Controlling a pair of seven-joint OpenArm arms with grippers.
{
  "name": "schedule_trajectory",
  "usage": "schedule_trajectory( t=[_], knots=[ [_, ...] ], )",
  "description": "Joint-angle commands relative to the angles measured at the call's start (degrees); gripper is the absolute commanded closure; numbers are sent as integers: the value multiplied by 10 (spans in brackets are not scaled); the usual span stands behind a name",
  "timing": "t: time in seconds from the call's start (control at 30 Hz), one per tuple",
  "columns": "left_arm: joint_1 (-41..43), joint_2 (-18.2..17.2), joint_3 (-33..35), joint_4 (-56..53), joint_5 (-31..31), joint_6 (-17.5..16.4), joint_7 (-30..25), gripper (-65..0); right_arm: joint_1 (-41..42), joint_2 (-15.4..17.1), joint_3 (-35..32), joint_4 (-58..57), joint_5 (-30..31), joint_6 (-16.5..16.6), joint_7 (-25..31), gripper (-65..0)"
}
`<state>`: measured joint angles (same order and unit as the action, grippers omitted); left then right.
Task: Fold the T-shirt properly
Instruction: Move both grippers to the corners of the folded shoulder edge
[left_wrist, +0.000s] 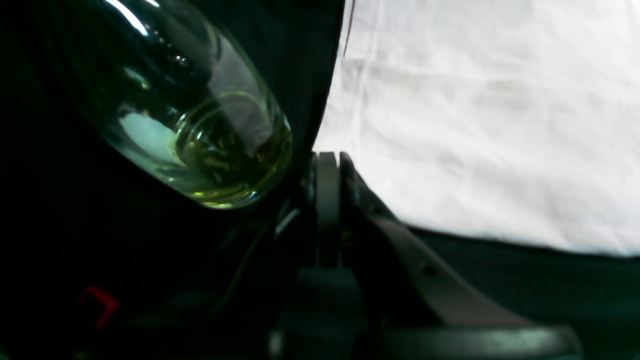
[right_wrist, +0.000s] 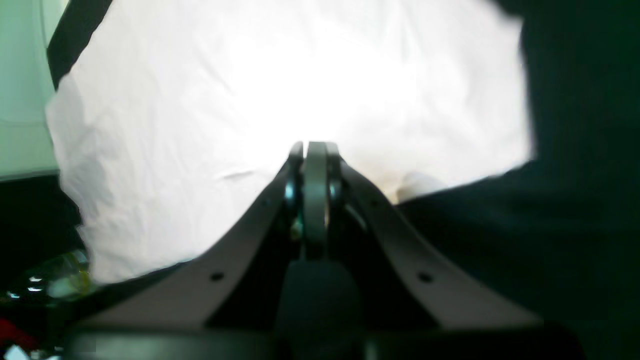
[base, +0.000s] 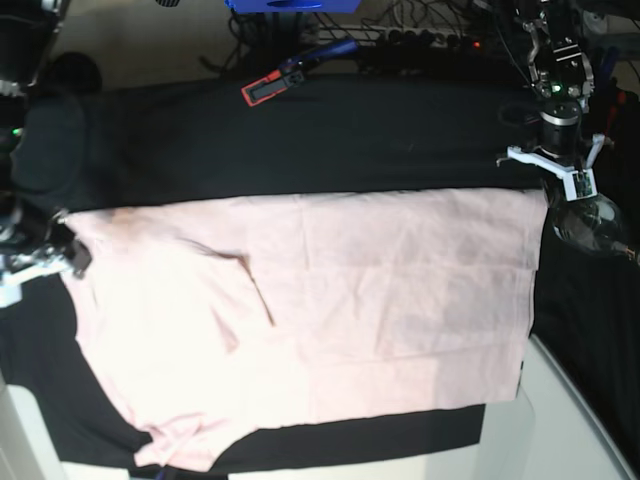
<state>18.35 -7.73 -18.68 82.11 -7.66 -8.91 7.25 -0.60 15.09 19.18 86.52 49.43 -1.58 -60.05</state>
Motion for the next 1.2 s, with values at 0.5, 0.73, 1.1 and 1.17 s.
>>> schedule_trajectory(
  t=[0.5, 0.73, 1.1, 1.17],
  knots=[
    [-99, -11, 25, -28, 203, 6, -18, 0, 39, 31, -8, -72, 6, 7, 188, 0],
    [-103, 25, 26, -15, 203, 6, -18, 0, 81, 119, -221, -45, -177, 11, 211, 0],
    [-114, 32, 29, -14, 161, 6, -18, 0, 125, 68, -252, -151, -396, 47, 376, 0],
    [-124, 36, 25, -19, 113, 6, -18, 0, 131, 55, -253, -185, -408, 47, 415, 0]
  ],
)
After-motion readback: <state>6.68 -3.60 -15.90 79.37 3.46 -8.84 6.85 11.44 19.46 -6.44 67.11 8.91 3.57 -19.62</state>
